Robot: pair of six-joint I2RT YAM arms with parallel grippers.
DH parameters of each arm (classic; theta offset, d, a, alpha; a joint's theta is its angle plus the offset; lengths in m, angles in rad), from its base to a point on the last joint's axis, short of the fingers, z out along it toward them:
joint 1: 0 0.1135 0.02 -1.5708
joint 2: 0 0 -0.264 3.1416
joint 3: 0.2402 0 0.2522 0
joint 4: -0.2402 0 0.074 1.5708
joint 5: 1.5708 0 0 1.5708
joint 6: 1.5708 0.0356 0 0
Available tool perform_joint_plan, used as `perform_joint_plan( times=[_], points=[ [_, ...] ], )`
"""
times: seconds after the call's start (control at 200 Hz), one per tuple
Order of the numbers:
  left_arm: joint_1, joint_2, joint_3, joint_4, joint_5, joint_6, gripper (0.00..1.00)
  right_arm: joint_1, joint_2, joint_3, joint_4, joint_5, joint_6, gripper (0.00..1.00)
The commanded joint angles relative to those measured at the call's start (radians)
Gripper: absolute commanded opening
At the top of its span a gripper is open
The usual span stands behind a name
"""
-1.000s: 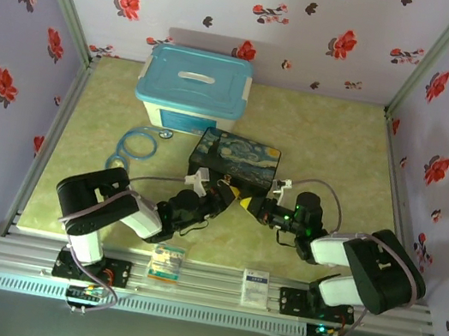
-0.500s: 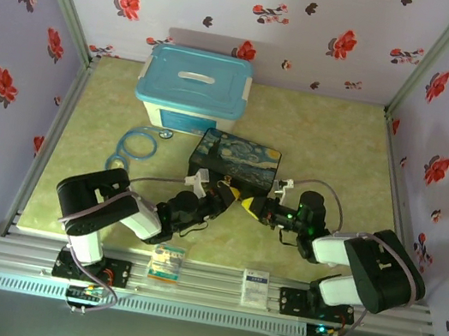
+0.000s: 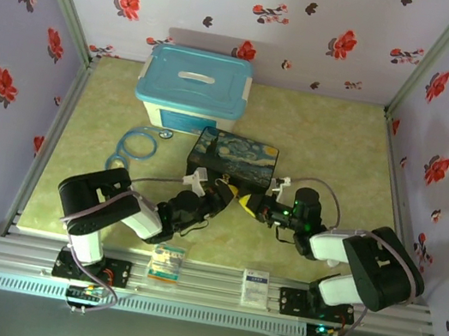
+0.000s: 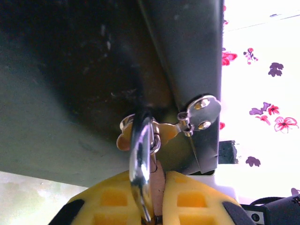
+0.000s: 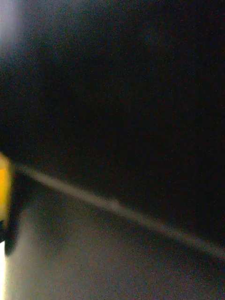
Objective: Unlock the padlock with the key
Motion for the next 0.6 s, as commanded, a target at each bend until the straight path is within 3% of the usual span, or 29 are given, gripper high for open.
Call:
perform_joint_plan(
  times=[0.0,0.07,0.23,0.38,0.595],
  points=[
    [-0.042,0.016,0.039,0.04,0.087,0.003,0.0,0.04,-0.016,0.064,0.162,-0.009,0.043,0.0],
    [-0.043,0.022,0.036,0.041,0.078,-0.016,0.0,0.059,-0.035,0.059,0.17,0.017,0.045,0.0],
    [-0.043,0.013,0.055,0.041,0.082,-0.034,0.0,0.13,-0.148,0.101,-0.281,0.144,-0.235,0.0],
    [-0.043,-0.019,0.052,0.04,0.081,-0.03,0.0,0.129,-0.177,0.113,-0.407,0.18,-0.312,0.0],
    [-0.046,-0.016,0.047,0.04,0.084,-0.022,0.0,0.113,-0.137,0.085,-0.141,0.096,-0.155,0.0]
  ],
)
